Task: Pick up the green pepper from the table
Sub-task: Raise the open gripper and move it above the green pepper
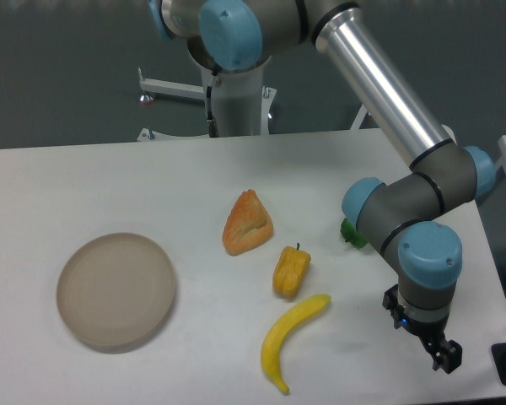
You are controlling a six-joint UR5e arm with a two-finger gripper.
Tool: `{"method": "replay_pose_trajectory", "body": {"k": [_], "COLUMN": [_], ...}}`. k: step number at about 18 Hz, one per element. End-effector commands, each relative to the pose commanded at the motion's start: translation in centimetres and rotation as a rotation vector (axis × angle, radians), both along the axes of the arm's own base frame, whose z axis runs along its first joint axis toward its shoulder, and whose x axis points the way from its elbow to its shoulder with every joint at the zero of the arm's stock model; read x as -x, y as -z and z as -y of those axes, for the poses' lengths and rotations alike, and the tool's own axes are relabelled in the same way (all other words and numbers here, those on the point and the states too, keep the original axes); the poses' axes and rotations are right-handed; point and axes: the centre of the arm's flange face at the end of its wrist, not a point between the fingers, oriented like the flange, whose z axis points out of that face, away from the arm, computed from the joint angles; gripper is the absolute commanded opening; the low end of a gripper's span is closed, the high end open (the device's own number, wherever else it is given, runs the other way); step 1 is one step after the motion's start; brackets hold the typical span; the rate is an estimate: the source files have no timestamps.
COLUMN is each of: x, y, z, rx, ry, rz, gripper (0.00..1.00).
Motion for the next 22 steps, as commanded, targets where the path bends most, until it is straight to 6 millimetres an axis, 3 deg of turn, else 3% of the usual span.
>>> {"method": "replay_pose_trajectory", "body": {"k": [2,11,15,22], "x": [0.1,-0.6,-2.0,-3.3], "y": [0.5,-1.1,-2.1,-4.9], "z": [-0.1,0.5,1.7,8.5], "rx": [0.002,0.000,0.006,0.065], "ry": [-0.001,-0.035,-0.032,-0.080], "rz": [0.002,0.009,0.035,0.147], "gripper": [1.00,1.00,1.00,1.00]}}
